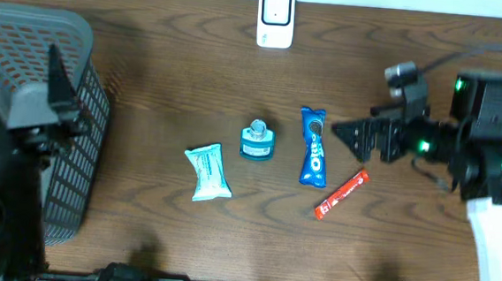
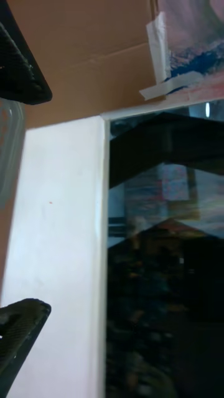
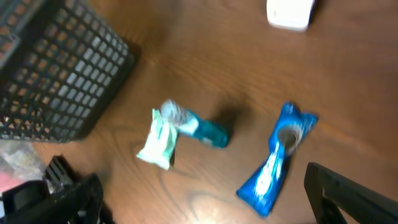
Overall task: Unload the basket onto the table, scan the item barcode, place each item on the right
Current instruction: 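Reach the right gripper to the teal mouthwash bottle and grasp it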
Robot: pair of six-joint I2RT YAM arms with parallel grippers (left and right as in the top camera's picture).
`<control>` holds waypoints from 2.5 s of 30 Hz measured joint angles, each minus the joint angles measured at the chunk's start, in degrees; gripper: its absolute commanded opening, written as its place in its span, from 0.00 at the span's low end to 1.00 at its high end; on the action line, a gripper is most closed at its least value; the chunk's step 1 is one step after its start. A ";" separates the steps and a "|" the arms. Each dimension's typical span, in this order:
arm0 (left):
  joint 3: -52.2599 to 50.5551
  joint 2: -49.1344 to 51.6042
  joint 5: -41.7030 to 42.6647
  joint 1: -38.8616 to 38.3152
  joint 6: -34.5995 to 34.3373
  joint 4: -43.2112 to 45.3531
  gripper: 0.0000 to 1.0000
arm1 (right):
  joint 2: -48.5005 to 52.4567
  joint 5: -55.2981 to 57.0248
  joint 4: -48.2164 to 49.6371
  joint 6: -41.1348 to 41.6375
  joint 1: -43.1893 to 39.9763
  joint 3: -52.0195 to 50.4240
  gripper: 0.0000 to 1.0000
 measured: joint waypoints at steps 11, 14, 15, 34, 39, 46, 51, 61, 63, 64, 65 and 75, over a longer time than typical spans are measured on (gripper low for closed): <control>0.70 -6.29 3.04 1.40 -4.07 -1.66 1.00 | 6.47 0.98 -0.26 -8.48 8.22 2.49 0.99; -1.66 -11.15 3.02 3.26 -4.15 0.39 1.00 | 6.47 6.45 -1.38 -11.21 14.40 2.49 0.99; -2.60 -12.94 3.04 4.00 -4.24 1.07 1.00 | 6.54 8.09 -1.46 -12.26 16.35 2.49 0.99; -22.25 -34.62 10.54 13.92 -5.09 11.72 1.00 | 21.59 23.19 7.19 -20.57 27.76 2.51 0.99; -25.46 -36.13 10.67 13.92 -5.09 13.68 1.00 | 23.96 24.74 7.87 -21.07 30.49 2.51 0.99; -25.97 -36.13 10.75 13.92 -5.09 13.99 1.00 | 25.49 26.18 9.66 -21.92 31.85 2.51 0.99; -25.97 -36.13 10.75 13.92 -5.09 14.05 1.00 | 29.99 27.28 10.64 -22.51 32.02 2.51 0.99; -25.97 -36.28 10.75 13.92 -5.09 14.08 1.00 | 34.53 29.83 12.55 -23.91 33.70 2.67 0.76; -25.97 -36.44 10.78 13.92 -5.09 14.08 1.00 | 34.60 29.86 12.63 -24.13 33.70 2.80 0.64; -25.97 -36.57 10.75 13.92 -5.09 14.08 1.00 | 34.71 29.86 12.63 -24.04 33.70 2.91 0.59; -25.97 -36.76 10.78 13.92 -5.09 14.05 1.00 | 34.80 29.83 12.63 -24.17 33.70 3.02 0.55; -25.97 -40.39 10.75 13.92 -5.09 14.19 1.00 | 36.04 30.01 12.83 -23.87 33.92 4.35 0.20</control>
